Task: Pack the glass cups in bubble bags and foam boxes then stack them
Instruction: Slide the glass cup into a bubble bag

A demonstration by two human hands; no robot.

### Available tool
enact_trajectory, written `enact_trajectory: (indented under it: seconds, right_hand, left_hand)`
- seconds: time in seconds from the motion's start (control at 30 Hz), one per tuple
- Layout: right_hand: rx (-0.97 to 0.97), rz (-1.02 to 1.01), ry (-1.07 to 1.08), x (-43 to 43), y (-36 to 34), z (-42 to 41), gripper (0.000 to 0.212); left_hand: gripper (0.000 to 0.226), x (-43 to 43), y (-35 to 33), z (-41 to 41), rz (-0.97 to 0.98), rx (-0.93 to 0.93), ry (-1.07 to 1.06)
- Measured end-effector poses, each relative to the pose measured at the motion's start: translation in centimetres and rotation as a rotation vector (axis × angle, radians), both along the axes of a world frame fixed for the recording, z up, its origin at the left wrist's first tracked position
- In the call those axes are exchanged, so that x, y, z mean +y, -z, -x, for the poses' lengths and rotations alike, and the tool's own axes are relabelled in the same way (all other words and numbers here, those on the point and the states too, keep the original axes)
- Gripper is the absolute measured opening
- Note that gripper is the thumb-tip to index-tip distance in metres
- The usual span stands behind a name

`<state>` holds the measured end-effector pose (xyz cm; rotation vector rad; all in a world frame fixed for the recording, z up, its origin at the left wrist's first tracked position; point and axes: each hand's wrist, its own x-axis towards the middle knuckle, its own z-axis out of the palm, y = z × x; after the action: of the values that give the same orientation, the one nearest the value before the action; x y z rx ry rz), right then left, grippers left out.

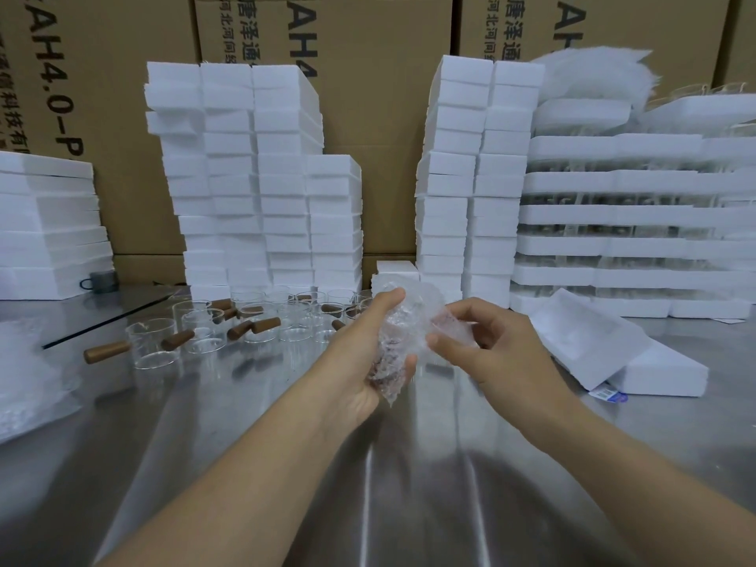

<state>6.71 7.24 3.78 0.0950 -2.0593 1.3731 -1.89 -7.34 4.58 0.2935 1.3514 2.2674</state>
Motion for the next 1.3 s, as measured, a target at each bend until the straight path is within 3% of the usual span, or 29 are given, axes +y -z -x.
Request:
enact_trajectory:
  seconds: [0.13,0.3,0.4,0.53,0.63,0.8,0.87,0.9,1.07,1.13,1.2,1.3]
  right_hand:
    - [-0.027,-0.190,-0.004,-0.3,0.4,-0.2,0.043]
    - [0.060,-0.373,0.114,0.0,0.4,0.0,0.028]
    - [0.086,-0.316,0.161,0.5,0.2,0.1,0.021]
    - [0.142,-0.025,0.195,0.2,0.2,0.2,0.024]
    - [0.154,0.047,0.169,0.0,0.2,0.2,0.018]
    - [-0.071,-0.186,0.033,-0.3,0.3,-0.1,0.022]
    - [-0.180,-0.116,-0.031,-0.4,0.1,0.0,0.038]
    - [-0.198,-0.071,-0.058,-0.5,0.0,0.1,0.035]
    - [0.018,-0.133,0.079,0.2,0.1,0.4,0.025]
    - [0.072,-0.026,0.102,0.2,0.2,0.4,0.016]
    - [0.081,-0.004,0.091,0.1,0.0,0.2,0.017]
    - [-0.064,-0.153,-0.016,0.1,-0.5,-0.3,0.018]
  left_hand:
    - [0.059,0.0,0.5,0.6,-0.002,-0.009,0.060]
    - [0.060,0.0,1.0,1.0,0.093,0.011,0.029]
    - [0.057,-0.1,0.8,0.8,0.100,0.006,0.037]
    - [0.051,0.0,0.2,-0.1,0.132,0.018,0.084]
    - [0.049,0.3,0.2,-0.5,0.145,0.033,0.073]
    - [0.054,0.4,0.3,-0.4,0.096,0.049,0.077]
    - [0.056,0.4,0.5,-0.3,0.104,0.057,0.061]
    - [0.056,0.4,0.5,-0.3,0.108,0.060,0.054]
    - [0.056,0.5,0.5,-0.4,0.108,0.089,0.069]
    - [0.055,0.7,0.7,-0.4,0.117,0.106,0.079]
    - [0.053,1.0,0.9,-0.3,0.124,0.122,0.088]
    - [0.056,1.0,1.3,0.1,0.153,0.128,0.069]
